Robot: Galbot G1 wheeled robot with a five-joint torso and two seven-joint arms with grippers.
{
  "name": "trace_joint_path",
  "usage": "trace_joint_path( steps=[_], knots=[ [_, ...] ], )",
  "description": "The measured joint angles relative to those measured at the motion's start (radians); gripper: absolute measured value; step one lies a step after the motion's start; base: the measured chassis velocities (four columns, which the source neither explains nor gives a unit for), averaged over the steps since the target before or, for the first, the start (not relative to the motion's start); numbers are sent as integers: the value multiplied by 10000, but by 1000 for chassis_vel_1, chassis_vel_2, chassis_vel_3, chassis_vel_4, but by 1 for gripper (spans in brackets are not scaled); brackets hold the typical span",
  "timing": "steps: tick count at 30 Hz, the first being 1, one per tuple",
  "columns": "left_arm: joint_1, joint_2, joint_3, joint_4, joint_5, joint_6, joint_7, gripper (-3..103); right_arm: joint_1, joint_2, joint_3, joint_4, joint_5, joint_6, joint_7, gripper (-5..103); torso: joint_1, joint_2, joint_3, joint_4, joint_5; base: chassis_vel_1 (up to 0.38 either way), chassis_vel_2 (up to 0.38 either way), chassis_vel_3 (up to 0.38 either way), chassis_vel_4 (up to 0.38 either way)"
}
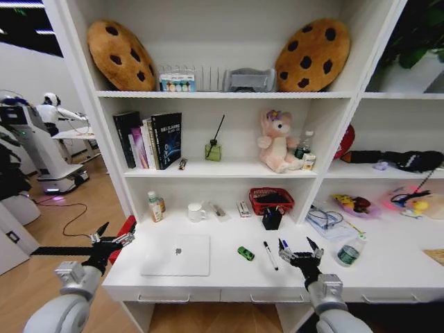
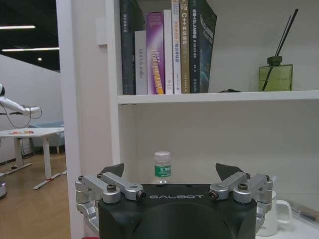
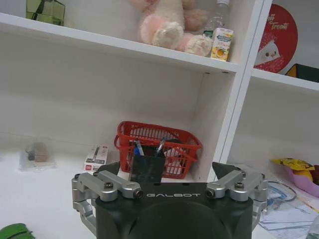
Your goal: Organize the objects on the table.
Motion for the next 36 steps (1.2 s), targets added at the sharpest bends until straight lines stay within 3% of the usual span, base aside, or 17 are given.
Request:
trace_joint_path(
  steps=[11, 13, 16, 18, 19, 21, 22, 23, 27, 36],
  knots=[
    [-6, 0, 10, 5, -1, 8, -7, 100, 168, -127, -41, -158, -70, 48, -162, 100, 0, -1, 1, -4, 7, -231, -224, 233, 237],
    [-6, 0, 12, 5, -2, 11, -7, 100, 423, -461, -120, -358, -46, 212, -790, 100, -1, 0, 0, -1, -8, -227, -246, 245, 250],
    [-8, -1, 13, 3, -1, 12, -6, 100, 556, -1051, -134, -510, 195, 360, -1394, 100, 3, -3, 2, -8, 13, -93, -166, 144, 65],
    [-10, 0, 13, 3, -1, 14, -6, 100, 966, -1889, -340, -691, 634, 441, -1806, 100, -1, 0, 0, -4, -4, -49, -94, 99, 39],
    [-9, 0, 13, 4, -2, 15, -6, 100, 1444, -2758, -705, -891, 1324, 374, -2110, 100, 0, -1, 1, 0, 0, 0, 0, 0, 0],
    [-10, 2, 13, 4, -2, 15, -8, 100, 1612, -3032, -875, -962, 1623, 339, -2196, 100, 1, -1, 1, 1, 5, 0, 0, 0, 0],
    [-9, 0, 12, 5, -1, 16, -12, 100, 2059, -3662, -1391, -1184, 2525, 265, -2499, 100, 1, 0, 0, 4, -6, 0, 0, 0, 0],
    [-9, 0, 12, 5, -1, 16, -12, 100, 2059, -3662, -1391, -1184, 2525, 265, -2499, 100, 1, 0, 0, 4, -6, 0, 0, 0, 0],
    [-9, 1, 8, 5, -1, 16, -16, 100, 3331, -4648, -2971, -1752, 4345, -139, -3378, 100, 2, -1, 0, 0, -3, 39, 49, -36, -32],
    [-10, 0, 12, 5, -1, 16, -12, 100, 6216, -4576, -5568, -3085, 4977, -1443, -3294, 100, 2, -1, 1, 1, 0, 0, 0, 0, 0]
  ],
)
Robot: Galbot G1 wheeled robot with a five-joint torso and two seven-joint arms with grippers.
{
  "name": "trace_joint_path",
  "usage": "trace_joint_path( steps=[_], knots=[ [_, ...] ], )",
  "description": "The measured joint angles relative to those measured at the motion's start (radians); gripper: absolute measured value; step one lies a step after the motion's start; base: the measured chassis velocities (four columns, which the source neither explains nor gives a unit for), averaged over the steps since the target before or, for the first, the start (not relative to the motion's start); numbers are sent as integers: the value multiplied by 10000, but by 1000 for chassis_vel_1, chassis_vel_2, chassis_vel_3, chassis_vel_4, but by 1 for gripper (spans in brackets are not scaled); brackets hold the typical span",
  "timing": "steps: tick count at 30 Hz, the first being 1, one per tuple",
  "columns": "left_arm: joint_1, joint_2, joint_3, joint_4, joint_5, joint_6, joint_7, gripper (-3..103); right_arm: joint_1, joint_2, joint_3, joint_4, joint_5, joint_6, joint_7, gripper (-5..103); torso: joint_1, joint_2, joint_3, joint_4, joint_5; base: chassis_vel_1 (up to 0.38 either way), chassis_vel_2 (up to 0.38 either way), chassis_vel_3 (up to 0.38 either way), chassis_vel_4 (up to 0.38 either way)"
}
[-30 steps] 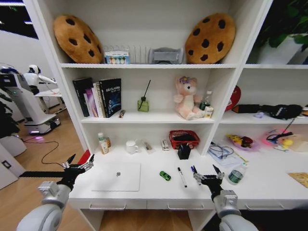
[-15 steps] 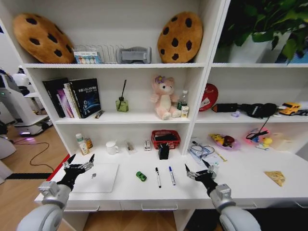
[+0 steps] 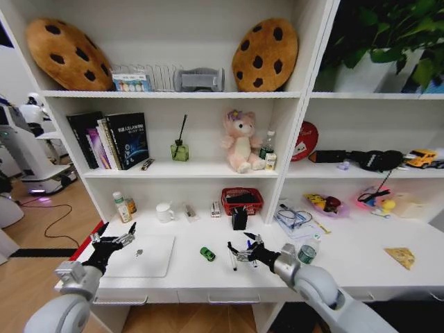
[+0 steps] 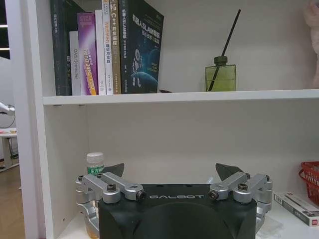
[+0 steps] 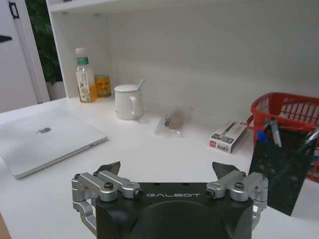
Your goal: Organize the objects on the table.
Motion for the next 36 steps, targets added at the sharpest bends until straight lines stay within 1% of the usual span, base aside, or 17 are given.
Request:
trace_joint_path(
  steps=[1, 3, 5, 6, 7, 8, 10, 11, 13, 16, 27, 36],
  knots=[
    [0, 0, 0, 0, 1, 0, 1, 100, 416, 59, -404, -250, 0, -208, -13, 100, 0, -1, 1, 0, 2, 0, 0, 0, 0],
    [0, 0, 0, 0, 0, 0, 1, 100, 1159, 86, -1228, -720, -6, -315, -343, 100, 0, 0, 0, -1, -3, 0, 0, 0, 0],
    [0, 0, 0, 0, 0, 0, 1, 100, 1286, 87, -1395, -783, 7, -334, -412, 100, 0, 0, 0, -1, -3, 0, 0, 0, 0],
    [0, 0, 0, 0, 0, 0, 1, 100, 1627, 106, -1939, -912, 126, -383, -476, 100, 0, 0, 0, -2, -2, 0, 0, 0, 0],
    [0, 0, 0, 0, 0, 0, 1, 100, 1627, 106, -1939, -912, 126, -383, -476, 100, 0, 0, 0, -2, -2, 0, 0, 0, 0],
    [0, 0, 0, 0, 0, 0, 1, 100, 1770, 139, -2196, -943, 198, -442, -480, 100, 0, 0, 0, -1, -3, 0, 0, 0, 0],
    [0, 1, 0, 0, 0, -1, 1, 100, 2025, 287, -2682, -1010, 351, -752, -248, 100, 0, 0, -1, -2, -1, 0, 0, 0, 0],
    [0, 1, 0, 0, 0, -1, 1, 100, 2025, 287, -2682, -1010, 351, -752, -248, 100, 0, 0, -1, -2, -1, 0, 0, 0, 0],
    [0, 0, 0, 0, 0, -1, 1, 100, 2143, 360, -2902, -1036, 499, -1061, 126, 100, 0, 0, -1, -2, -1, 0, 0, 0, 0],
    [1, 0, 0, 0, 1, 0, 1, 100, 2306, 359, -3018, -1116, 454, -1207, 321, 100, 0, 0, -1, -3, -2, 0, 0, 0, 0],
    [0, 0, 0, 0, 0, 0, 1, 100, 2829, 460, -3371, -1436, 480, -1258, 351, 100, -1, 0, -1, -2, -1, 0, 0, 0, 0],
    [0, 1, 0, 0, 1, -1, 3, 100, 3513, 625, -3918, -1755, 861, -1646, 342, 100, 0, 1, -1, -2, -1, 0, 0, 0, 0]
  ],
)
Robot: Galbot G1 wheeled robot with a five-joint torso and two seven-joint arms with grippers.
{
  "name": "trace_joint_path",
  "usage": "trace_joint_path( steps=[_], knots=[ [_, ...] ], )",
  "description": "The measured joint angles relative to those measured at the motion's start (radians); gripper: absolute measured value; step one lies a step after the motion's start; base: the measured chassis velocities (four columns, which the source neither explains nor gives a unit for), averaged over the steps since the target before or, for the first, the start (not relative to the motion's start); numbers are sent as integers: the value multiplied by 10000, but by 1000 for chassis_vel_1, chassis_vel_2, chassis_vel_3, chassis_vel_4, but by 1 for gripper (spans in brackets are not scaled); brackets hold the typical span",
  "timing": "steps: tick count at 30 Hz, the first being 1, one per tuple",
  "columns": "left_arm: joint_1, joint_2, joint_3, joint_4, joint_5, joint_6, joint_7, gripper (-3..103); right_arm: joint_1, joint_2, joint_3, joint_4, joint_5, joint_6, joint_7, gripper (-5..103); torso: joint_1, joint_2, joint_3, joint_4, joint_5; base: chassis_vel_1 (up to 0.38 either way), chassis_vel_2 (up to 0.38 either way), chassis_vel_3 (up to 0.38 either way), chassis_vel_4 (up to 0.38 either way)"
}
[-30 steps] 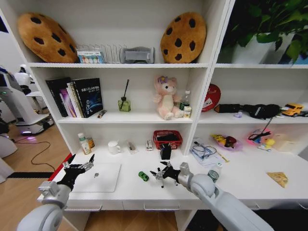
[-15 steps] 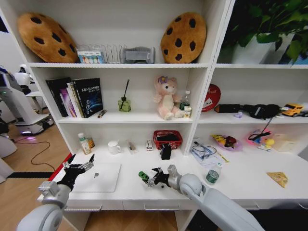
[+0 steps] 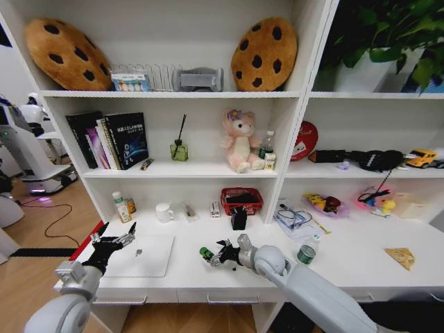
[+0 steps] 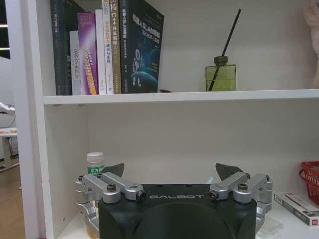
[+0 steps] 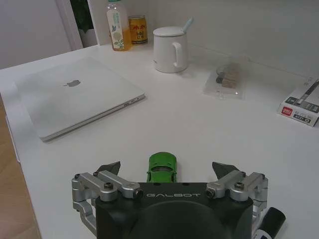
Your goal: Organize the objects on the table.
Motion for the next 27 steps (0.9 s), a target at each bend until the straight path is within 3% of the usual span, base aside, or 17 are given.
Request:
trace_joint_path(
  steps=[12, 17, 23, 27],
  knots=[
    [0, 0, 1, 0, 0, 0, 0, 100, 310, 139, -294, -121, 1234, -937, 1235, 100, 0, 1, 0, 0, 0, 0, 0, 0, 0],
    [0, -1, 0, 0, 0, 0, 0, 100, 362, 141, -322, -142, 1250, -1083, 1193, 100, 0, 1, 0, 0, 0, 0, 0, 0, 0],
    [0, 0, 0, 0, 0, 0, 0, 100, 406, 245, -356, -306, 937, -1241, 345, 100, 0, 1, 0, -1, 0, 0, 0, 0, 0],
    [0, 0, 0, 0, 0, 0, 0, 100, 525, 385, -504, -471, 922, -1245, 335, 100, 0, 1, 0, 0, 0, 0, 0, 0, 0]
  ],
)
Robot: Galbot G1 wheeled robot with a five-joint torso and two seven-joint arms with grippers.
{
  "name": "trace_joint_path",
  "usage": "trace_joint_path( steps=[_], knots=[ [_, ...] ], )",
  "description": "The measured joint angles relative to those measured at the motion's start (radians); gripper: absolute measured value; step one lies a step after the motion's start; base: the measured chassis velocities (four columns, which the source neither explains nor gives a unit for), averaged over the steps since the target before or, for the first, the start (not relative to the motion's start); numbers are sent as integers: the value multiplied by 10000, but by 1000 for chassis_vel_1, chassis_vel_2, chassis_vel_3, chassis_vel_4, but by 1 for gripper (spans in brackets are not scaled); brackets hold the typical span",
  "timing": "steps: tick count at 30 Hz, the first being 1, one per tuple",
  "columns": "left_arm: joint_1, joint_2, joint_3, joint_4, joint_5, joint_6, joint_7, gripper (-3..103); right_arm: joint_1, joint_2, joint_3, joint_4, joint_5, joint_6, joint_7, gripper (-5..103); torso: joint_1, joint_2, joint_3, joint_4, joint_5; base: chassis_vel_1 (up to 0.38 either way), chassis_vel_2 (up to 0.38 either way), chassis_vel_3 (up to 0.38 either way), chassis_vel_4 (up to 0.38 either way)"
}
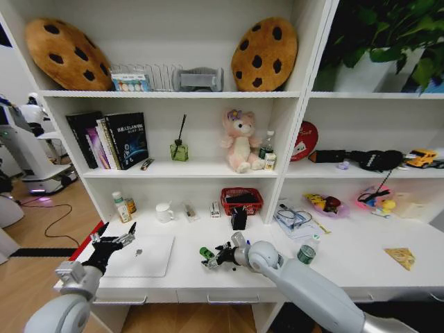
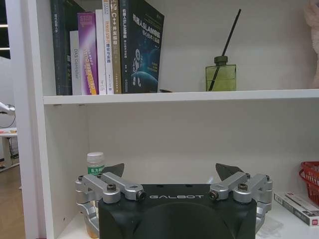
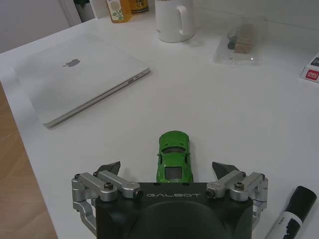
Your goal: Organize the objects on the table.
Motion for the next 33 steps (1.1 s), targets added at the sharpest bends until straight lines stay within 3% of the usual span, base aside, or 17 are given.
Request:
trace_joint_path(
  steps=[13, 22, 28, 33],
  knots=[
    [0, 0, 0, 0, 0, 0, 0, 100, 71, 124, -127, -223, 14, 32, 289, 99, -2, 0, 0, -1, 0, 0, 0, 0, 0],
    [0, 0, 0, 0, 0, 0, 0, 100, -52, 7, 10, -108, 266, 101, 434, 88, -1, 0, -1, -1, 0, 0, 0, 0, 0],
    [-1, 0, 0, 0, 0, 0, 0, 100, -215, -38, 85, 3, 309, 188, 506, 68, -1, 0, 0, 0, 1, 0, 0, 0, 0],
    [0, 0, 0, 0, 0, 0, 0, 100, -296, -87, 136, 102, 314, 191, 538, 61, -1, 0, -1, -1, 0, 0, 0, 0, 0]
  ],
)
